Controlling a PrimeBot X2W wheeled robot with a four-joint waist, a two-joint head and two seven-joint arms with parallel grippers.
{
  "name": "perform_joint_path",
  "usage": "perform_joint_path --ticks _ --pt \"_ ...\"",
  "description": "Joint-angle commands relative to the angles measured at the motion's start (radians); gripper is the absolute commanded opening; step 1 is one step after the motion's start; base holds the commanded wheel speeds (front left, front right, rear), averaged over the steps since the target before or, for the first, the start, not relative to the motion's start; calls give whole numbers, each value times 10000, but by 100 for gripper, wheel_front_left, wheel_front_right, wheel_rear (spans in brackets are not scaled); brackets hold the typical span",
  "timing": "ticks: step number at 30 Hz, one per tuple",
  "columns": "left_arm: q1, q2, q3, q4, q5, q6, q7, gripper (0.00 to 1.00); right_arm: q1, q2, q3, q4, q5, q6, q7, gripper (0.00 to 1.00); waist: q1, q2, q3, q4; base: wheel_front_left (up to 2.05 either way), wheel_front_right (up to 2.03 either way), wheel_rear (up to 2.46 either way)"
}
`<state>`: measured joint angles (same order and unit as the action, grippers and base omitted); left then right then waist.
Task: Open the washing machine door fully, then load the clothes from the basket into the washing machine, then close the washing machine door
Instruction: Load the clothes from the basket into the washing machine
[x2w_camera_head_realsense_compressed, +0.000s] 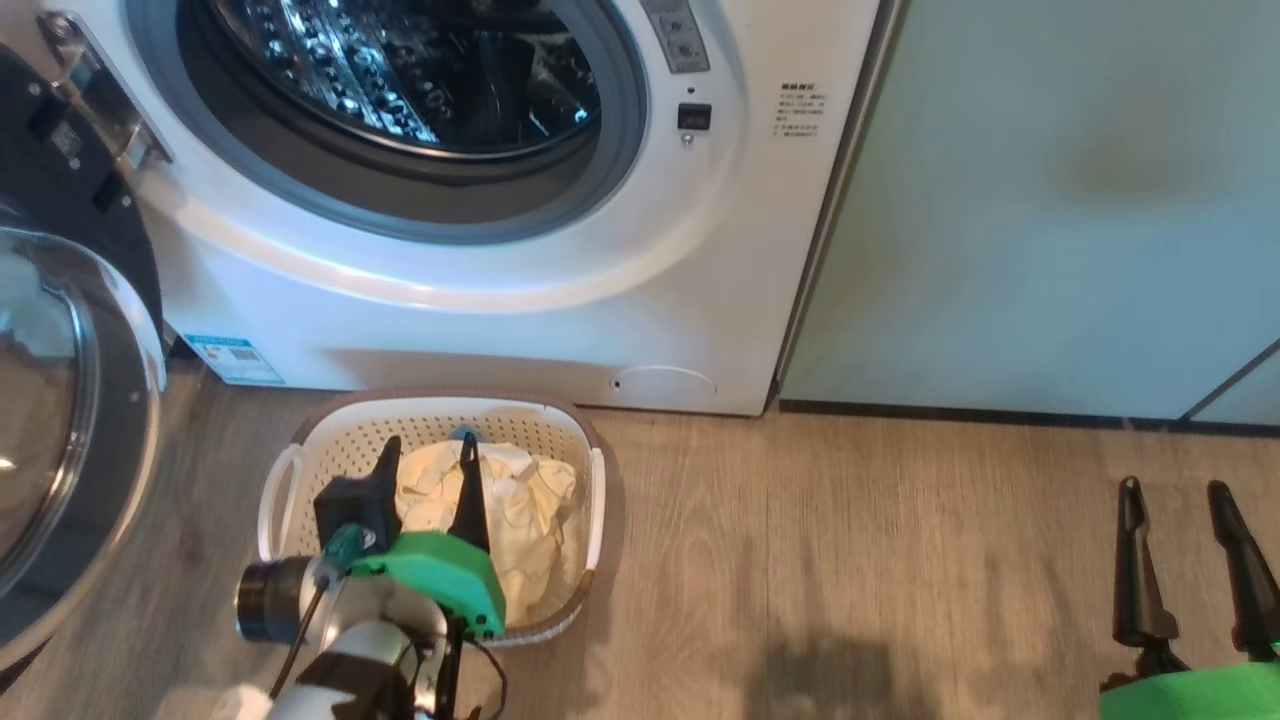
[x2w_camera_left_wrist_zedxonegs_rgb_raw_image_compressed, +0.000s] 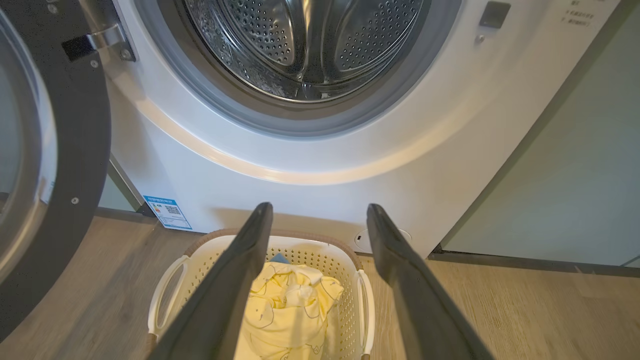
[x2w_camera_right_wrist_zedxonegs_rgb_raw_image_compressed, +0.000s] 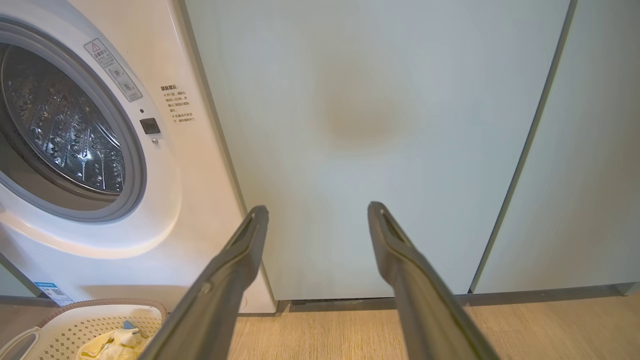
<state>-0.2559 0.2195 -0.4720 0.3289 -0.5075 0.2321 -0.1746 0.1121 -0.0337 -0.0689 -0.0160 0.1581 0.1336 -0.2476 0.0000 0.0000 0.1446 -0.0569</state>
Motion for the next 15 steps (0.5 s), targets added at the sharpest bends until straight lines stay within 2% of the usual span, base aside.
perform_joint_path --ticks 1,7,15 --pt "-646 52 295 32 -84 -83 33 100 -525 -166 218 -332 35 -29 -93 100 0 0 171 -18 0 0 0" --pt "-1353 -283 180 1509 -273 -387 185 100 -747 -166 293 -362 114 -29 -102 100 0 0 815 -121 0 0 0" --pt "-2670 -766 116 4181 -490 -988 55 100 -1213 -166 413 -389 204 -29 -121 100 0 0 1931 -316 0 0 0"
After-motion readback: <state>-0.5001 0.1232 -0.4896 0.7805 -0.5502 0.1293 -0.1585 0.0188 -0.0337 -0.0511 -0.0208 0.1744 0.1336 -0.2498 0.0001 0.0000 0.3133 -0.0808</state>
